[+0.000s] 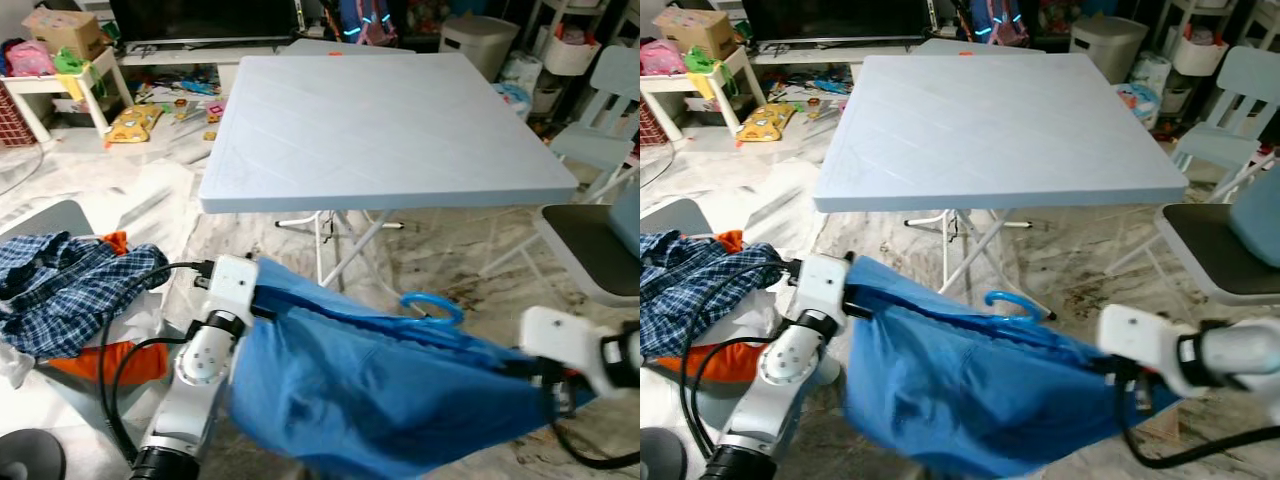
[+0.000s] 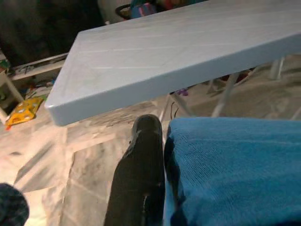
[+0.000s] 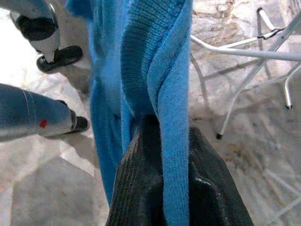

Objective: Hang hanger

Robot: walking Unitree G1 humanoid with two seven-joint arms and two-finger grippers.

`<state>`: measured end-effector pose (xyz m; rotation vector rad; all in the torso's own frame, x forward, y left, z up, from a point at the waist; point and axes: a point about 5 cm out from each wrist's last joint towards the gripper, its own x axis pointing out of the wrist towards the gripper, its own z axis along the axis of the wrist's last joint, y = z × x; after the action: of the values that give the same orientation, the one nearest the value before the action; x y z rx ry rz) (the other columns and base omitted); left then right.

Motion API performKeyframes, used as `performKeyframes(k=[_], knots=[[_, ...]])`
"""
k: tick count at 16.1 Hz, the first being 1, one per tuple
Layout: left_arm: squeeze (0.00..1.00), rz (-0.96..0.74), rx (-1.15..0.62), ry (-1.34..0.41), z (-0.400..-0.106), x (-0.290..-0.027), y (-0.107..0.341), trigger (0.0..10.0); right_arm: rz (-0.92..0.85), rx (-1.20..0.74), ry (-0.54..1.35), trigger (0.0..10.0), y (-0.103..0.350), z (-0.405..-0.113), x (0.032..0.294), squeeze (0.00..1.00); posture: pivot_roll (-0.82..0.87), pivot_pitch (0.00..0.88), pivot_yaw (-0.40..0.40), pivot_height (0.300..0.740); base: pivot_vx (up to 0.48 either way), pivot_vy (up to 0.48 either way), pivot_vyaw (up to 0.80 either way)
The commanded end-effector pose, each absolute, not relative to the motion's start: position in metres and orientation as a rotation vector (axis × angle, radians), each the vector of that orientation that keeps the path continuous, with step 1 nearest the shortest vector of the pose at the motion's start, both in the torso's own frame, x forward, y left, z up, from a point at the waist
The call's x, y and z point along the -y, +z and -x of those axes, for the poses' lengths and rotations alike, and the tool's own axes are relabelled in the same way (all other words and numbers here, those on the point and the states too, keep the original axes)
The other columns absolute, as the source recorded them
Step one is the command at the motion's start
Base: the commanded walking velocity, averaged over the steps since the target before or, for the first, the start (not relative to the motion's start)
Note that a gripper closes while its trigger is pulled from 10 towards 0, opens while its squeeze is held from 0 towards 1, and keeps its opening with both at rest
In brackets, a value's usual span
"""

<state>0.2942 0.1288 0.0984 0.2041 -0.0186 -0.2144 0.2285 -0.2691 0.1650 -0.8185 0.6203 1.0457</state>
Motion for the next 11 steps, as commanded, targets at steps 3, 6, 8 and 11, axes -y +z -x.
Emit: performKeyframes(k=[3,6,8,11], knots=[[0.0,-0.181,-0.023,-0.13,-0.296,-0.154,0.097,0.0,0.843,-0.633,1.04,10.0,0.2,-0.226,0.305,0.0,-0.18,0.056,0.016,0.74,0.0,0.0,0.0],[0.0,-0.13,-0.086,-0.159,-0.294,-0.15,0.088,0.0,0.808,-0.542,1.081,10.0,0.224,-0.225,0.306,0.0,-0.19,0.057,0.022,0.74,0.0,0.0,0.0],[0.0,-0.099,-0.101,-0.166,-0.295,-0.149,0.085,0.0,0.763,-0.478,1.082,10.0,0.236,-0.226,0.306,0.0,-0.2,0.057,0.024,0.74,0.0,0.0,0.0],[0.0,-0.057,-0.125,-0.213,-0.294,-0.139,0.082,0.0,0.655,-0.41,1.105,10.0,0.24,-0.226,0.299,0.0,-0.2,0.054,0.023,0.74,0.0,0.0,0.0]])
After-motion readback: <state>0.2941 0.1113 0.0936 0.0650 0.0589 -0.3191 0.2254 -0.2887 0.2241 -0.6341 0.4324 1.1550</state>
